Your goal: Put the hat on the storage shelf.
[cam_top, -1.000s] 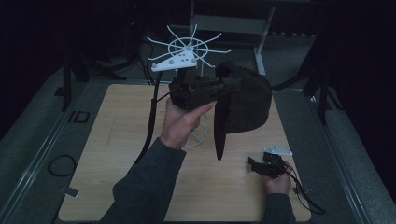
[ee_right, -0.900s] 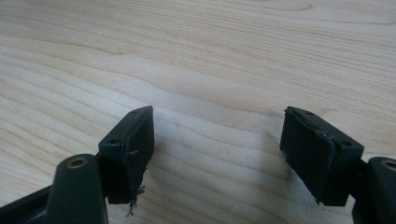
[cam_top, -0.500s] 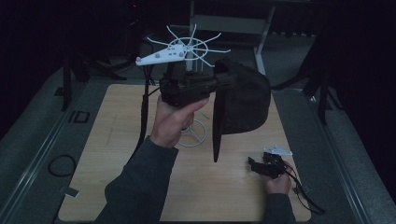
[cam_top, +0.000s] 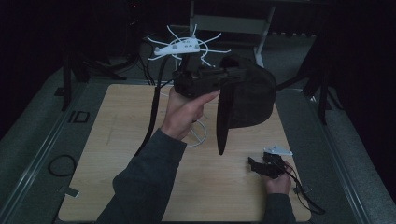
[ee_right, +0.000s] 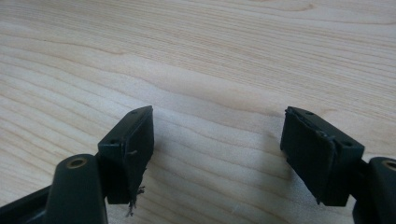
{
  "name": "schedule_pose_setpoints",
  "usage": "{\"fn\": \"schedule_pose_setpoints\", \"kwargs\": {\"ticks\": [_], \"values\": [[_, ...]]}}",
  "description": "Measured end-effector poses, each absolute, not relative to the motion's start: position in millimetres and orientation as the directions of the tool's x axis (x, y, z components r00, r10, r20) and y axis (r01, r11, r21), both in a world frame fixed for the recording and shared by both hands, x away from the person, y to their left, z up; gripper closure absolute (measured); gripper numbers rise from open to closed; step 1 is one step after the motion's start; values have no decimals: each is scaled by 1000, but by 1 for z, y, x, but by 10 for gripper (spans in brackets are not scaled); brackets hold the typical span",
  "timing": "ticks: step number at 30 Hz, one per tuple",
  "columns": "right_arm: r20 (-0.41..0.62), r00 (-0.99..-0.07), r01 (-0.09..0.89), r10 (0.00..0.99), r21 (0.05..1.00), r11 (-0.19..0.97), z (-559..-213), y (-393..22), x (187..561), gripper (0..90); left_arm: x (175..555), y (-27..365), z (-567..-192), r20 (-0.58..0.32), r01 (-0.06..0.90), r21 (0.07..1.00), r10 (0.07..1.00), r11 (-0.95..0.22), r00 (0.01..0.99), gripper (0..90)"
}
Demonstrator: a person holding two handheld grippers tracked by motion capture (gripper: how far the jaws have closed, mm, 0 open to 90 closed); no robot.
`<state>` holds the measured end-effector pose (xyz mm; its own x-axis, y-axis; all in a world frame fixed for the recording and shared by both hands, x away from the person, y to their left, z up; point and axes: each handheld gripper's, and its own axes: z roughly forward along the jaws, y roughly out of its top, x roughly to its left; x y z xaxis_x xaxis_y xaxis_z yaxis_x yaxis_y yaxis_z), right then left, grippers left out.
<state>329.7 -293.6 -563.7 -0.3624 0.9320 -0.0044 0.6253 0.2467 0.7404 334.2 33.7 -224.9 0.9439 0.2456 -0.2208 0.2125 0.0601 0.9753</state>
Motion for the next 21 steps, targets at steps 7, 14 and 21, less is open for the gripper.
{"fn": "schedule_pose_setpoints", "kwargs": {"ticks": [7,14,21], "values": [[-3,-367,626,930,739,249,-564,-294,330,250,345,20,-217,-207,202,978,256,46,944,874],[-2,-369,626,930,738,250,-564,-294,330,246,358,15,-214,-224,221,975,240,40,945,873],[-3,-372,626,928,737,253,-564,-294,330,242,369,19,-213,-248,245,969,253,44,935,872]]}}
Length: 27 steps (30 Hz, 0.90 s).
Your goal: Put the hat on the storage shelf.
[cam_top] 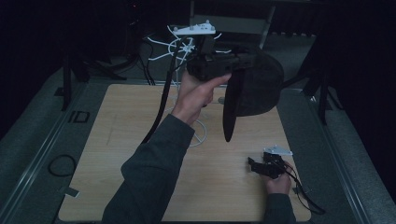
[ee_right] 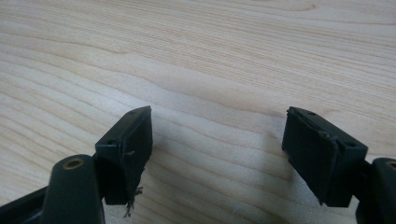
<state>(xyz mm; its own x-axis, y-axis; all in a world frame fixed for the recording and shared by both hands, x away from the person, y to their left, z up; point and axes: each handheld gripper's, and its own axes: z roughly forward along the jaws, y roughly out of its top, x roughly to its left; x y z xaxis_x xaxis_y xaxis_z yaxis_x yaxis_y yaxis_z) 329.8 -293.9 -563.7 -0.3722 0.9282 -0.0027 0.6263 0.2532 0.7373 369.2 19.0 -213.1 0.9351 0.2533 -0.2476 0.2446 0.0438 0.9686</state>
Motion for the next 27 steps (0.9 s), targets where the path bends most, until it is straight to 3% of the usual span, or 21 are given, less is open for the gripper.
{"fn": "schedule_pose_setpoints", "kwargs": {"ticks": [27], "values": [[-4,-376,624,927,738,257,-564,-294,330,238,362,43,-238,-223,228,973,346,26,912,867]]}}
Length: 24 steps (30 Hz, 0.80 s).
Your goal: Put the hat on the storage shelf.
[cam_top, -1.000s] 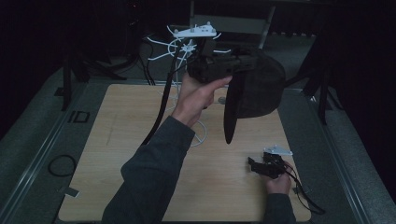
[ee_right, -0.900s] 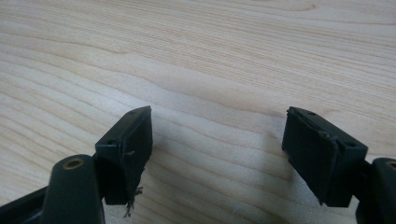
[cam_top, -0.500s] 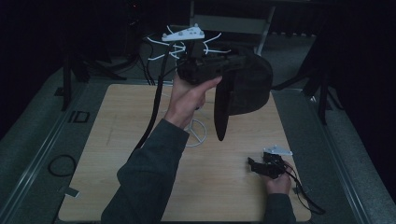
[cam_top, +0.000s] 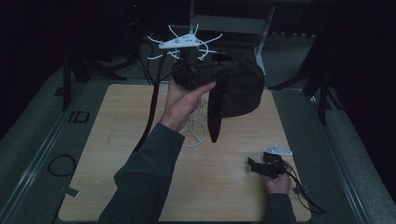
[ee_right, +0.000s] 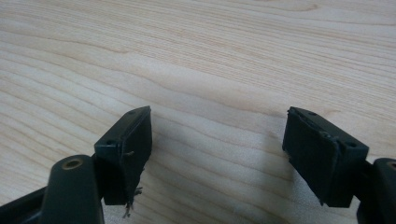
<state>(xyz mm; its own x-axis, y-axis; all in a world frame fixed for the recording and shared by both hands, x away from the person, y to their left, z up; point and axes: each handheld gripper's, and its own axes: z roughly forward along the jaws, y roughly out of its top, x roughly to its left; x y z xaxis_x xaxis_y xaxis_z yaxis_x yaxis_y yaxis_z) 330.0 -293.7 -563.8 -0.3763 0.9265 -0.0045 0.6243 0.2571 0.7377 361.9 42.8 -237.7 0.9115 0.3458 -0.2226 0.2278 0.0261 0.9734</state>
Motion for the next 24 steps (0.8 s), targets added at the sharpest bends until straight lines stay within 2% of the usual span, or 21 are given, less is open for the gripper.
{"fn": "schedule_pose_setpoints", "kwargs": {"ticks": [9,17,24], "values": [[-4,-376,624,927,738,256,-564,-293,330,238,359,46,-253,-219,230,973,370,13,903,835],[-4,-377,624,926,738,257,-564,-293,330,238,353,50,-259,-212,227,974,405,12,889,658],[-5,-376,624,927,737,257,-564,-293,330,238,346,53,-262,-204,218,976,418,15,885,588]]}}
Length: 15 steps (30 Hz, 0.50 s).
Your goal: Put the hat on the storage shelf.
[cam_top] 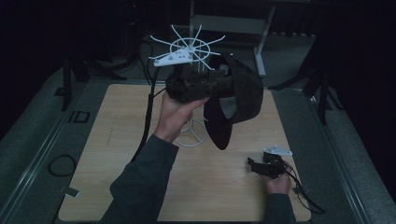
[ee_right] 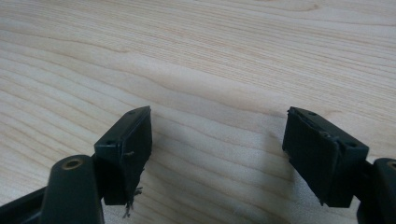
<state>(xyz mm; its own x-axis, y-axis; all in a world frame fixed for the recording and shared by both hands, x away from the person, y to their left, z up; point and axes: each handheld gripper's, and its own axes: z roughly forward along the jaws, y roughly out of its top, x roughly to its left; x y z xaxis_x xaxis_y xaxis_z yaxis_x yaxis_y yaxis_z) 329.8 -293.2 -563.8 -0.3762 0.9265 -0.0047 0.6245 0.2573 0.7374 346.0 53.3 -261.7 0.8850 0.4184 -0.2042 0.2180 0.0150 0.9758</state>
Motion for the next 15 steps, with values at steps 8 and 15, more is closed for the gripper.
{"fn": "schedule_pose_setpoints", "kwargs": {"ticks": [8,15], "values": [[-5,-377,623,926,738,258,-564,-293,330,238,339,54,-265,-187,207,978,427,0,885,545],[-4,-376,624,926,738,256,-564,-293,330,238,328,57,-268,-150,181,983,441,-30,885,540]]}}
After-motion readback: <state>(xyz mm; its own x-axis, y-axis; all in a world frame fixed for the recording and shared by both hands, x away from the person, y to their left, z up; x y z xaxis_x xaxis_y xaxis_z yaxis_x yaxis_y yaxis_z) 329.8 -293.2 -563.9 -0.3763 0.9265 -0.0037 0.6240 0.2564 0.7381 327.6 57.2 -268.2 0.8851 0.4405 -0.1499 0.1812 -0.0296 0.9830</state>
